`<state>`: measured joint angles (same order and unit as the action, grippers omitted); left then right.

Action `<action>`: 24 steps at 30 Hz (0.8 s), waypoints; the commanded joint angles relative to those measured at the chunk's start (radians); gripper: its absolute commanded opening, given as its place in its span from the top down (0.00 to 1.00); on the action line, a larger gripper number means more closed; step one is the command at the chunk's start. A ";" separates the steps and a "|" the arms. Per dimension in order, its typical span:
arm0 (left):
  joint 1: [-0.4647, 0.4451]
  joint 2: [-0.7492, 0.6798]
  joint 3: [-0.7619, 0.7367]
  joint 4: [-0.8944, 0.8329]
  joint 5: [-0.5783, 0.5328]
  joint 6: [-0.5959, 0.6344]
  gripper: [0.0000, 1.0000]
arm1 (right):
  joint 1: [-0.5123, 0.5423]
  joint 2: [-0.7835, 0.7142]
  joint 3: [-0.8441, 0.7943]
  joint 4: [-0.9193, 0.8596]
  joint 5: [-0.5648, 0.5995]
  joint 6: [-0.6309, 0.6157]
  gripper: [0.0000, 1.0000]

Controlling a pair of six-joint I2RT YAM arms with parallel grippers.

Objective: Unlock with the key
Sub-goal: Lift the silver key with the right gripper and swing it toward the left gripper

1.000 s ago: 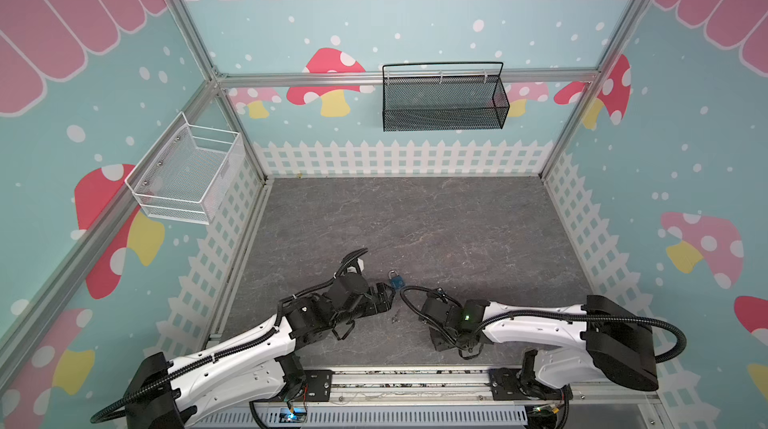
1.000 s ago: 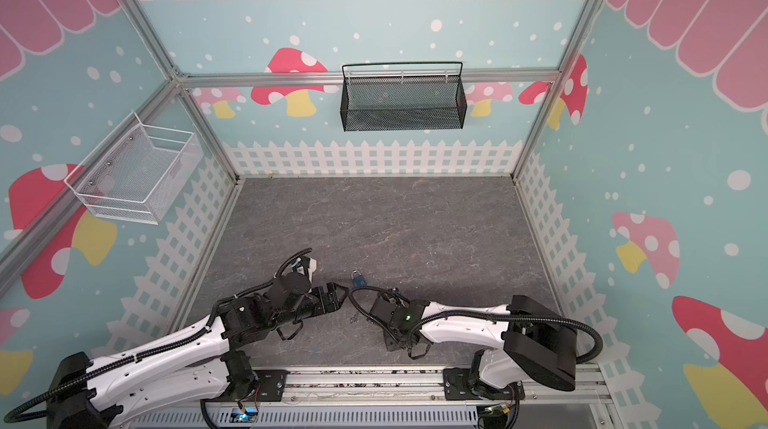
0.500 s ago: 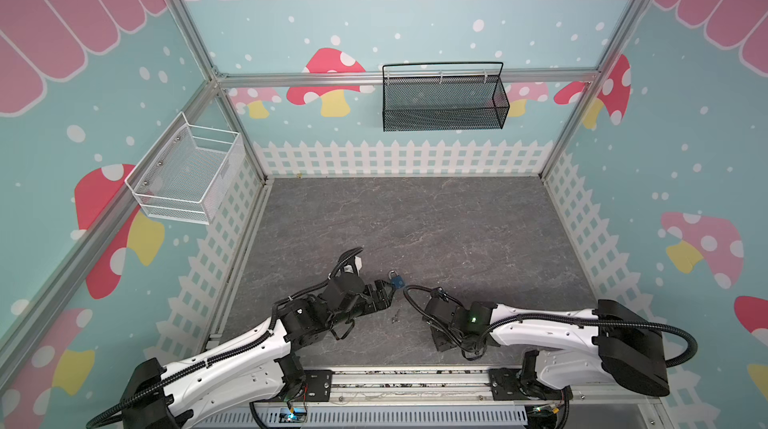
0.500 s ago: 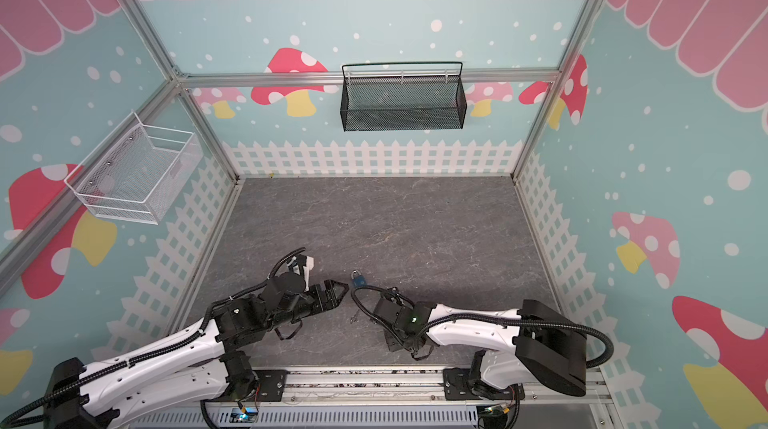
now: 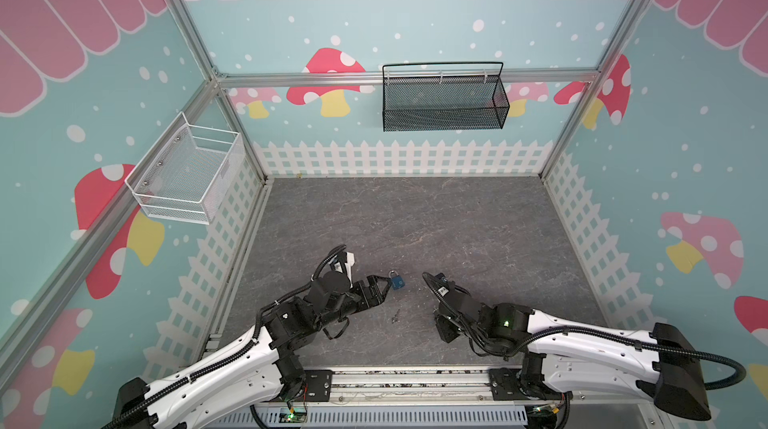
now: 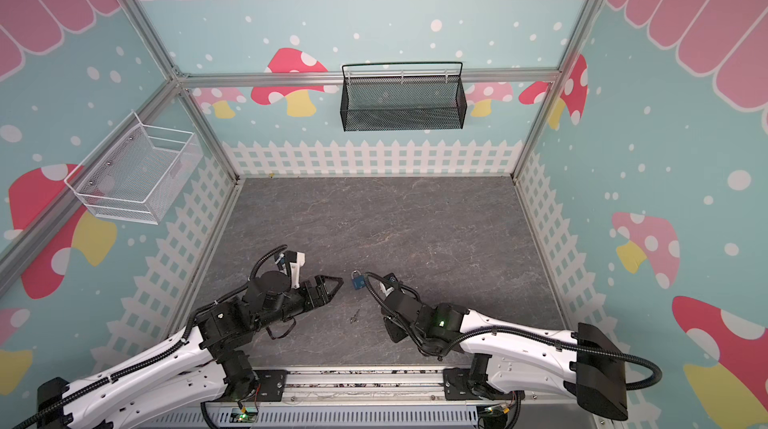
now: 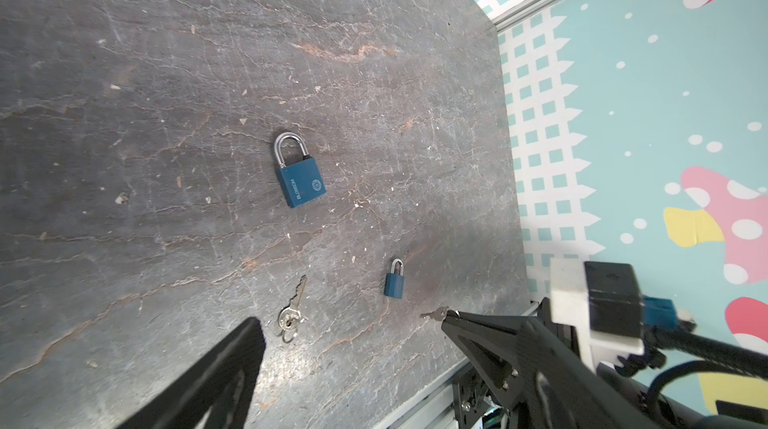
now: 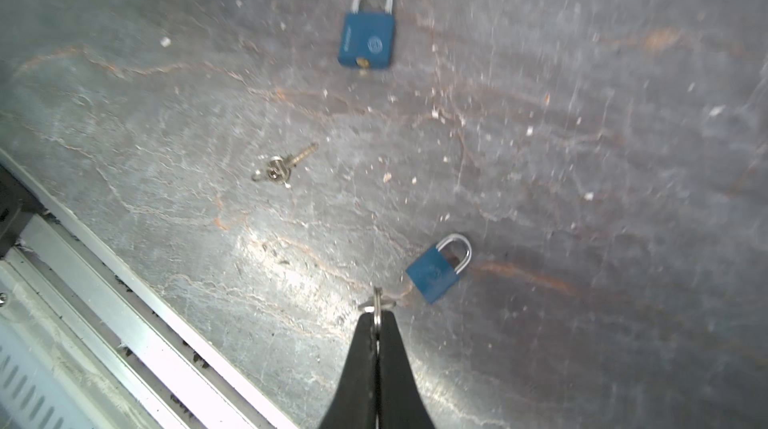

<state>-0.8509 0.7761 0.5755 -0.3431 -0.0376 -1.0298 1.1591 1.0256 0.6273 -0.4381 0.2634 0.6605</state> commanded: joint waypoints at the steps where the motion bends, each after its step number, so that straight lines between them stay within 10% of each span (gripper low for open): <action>1: 0.030 0.024 0.049 0.048 0.093 -0.026 0.07 | -0.002 -0.042 0.009 0.091 0.080 -0.146 1.00; 24: 0.084 0.184 0.016 0.510 0.040 -0.628 0.25 | -0.190 0.010 0.090 0.564 -0.241 -0.206 1.00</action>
<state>-0.7727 0.9340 0.6056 0.0864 0.0338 -1.5070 0.9791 1.0111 0.6788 0.0292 0.0956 0.4637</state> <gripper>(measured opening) 0.756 0.048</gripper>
